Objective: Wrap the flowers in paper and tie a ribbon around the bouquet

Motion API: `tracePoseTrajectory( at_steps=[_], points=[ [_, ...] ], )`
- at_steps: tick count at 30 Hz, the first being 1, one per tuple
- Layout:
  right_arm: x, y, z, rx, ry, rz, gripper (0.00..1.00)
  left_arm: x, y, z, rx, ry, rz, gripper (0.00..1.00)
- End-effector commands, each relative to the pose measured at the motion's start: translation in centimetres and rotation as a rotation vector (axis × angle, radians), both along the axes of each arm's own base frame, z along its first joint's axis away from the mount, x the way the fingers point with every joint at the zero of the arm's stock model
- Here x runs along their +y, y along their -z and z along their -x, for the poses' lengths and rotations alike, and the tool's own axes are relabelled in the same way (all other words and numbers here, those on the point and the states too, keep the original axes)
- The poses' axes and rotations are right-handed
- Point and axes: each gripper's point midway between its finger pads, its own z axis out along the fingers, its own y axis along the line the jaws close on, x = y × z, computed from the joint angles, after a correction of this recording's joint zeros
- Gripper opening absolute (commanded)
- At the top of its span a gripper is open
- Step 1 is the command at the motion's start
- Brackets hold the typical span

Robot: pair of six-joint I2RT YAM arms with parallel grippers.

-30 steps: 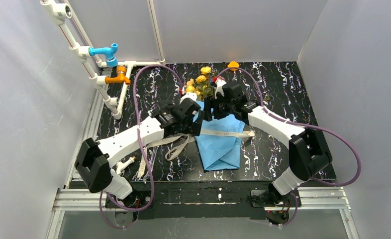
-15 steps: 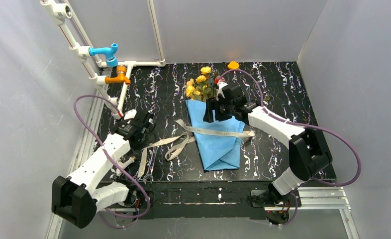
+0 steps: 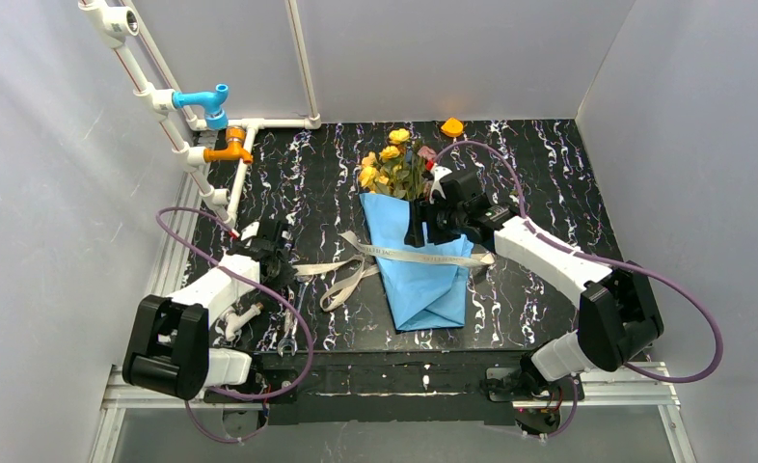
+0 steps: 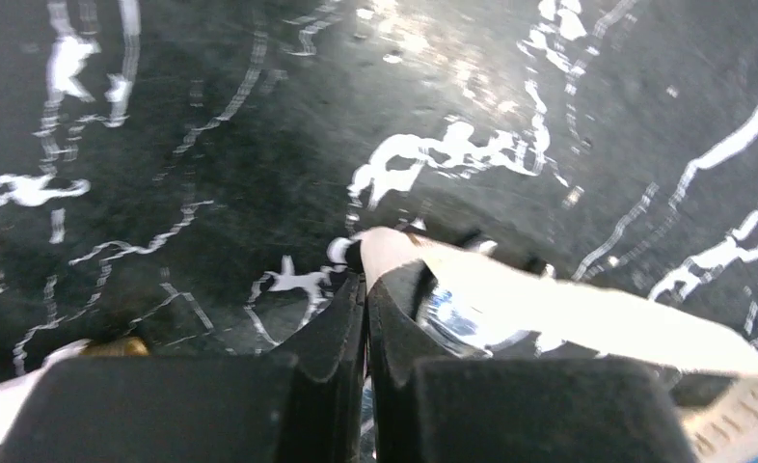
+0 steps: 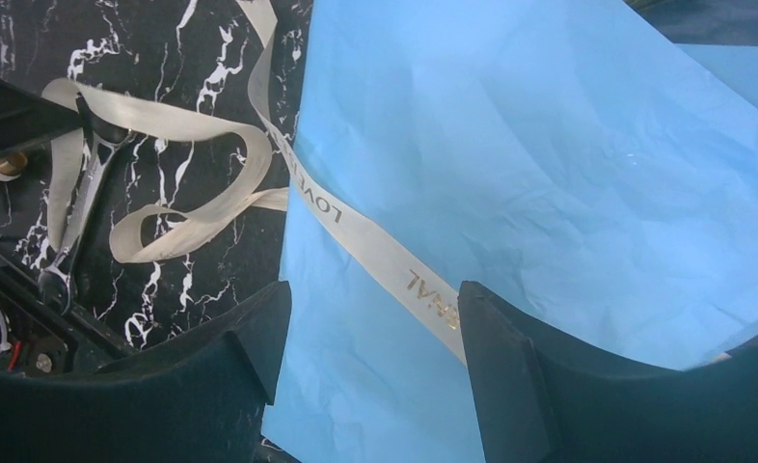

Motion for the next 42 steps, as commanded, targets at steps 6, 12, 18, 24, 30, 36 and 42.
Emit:
tracePoseTrajectory(
  at_steps=[6,12,18,24,30,36,42],
  points=[
    [-3.7,-4.6,-3.2,-0.153,0.219,0.066,0.72,-5.4,-9.9,-1.9,-0.099,0.16,0.226,0.0],
    [-7.6,-7.3,-5.0,-0.263,0.452,0.082,0.72,-13.8,-19.2,-2.4,-0.124,0.345,0.439,0.0],
    [-12.0,-10.1,-4.4,-0.383,0.638,0.075,0.72,-23.6,-24.3,-3.1,-0.15,0.539,0.606,0.0],
    [-15.8,-12.8,-2.5,-0.493,0.782,0.028,0.72,-32.7,-28.8,-3.2,-0.139,0.716,0.769,0.0],
    [-18.2,-13.2,-0.7,-0.541,0.869,-0.003,0.71,-38.9,-29.7,-6.1,-0.143,0.712,0.881,0.0],
    [-17.1,-10.9,1.0,-0.549,0.742,-0.048,0.69,-42.3,-24.4,-8.9,-0.065,0.68,0.884,0.0],
    [-15.7,-4.5,3.4,-0.343,0.646,-0.007,0.67,-43.1,-17.4,-9.4,0.062,0.698,0.827,0.09]
  ],
)
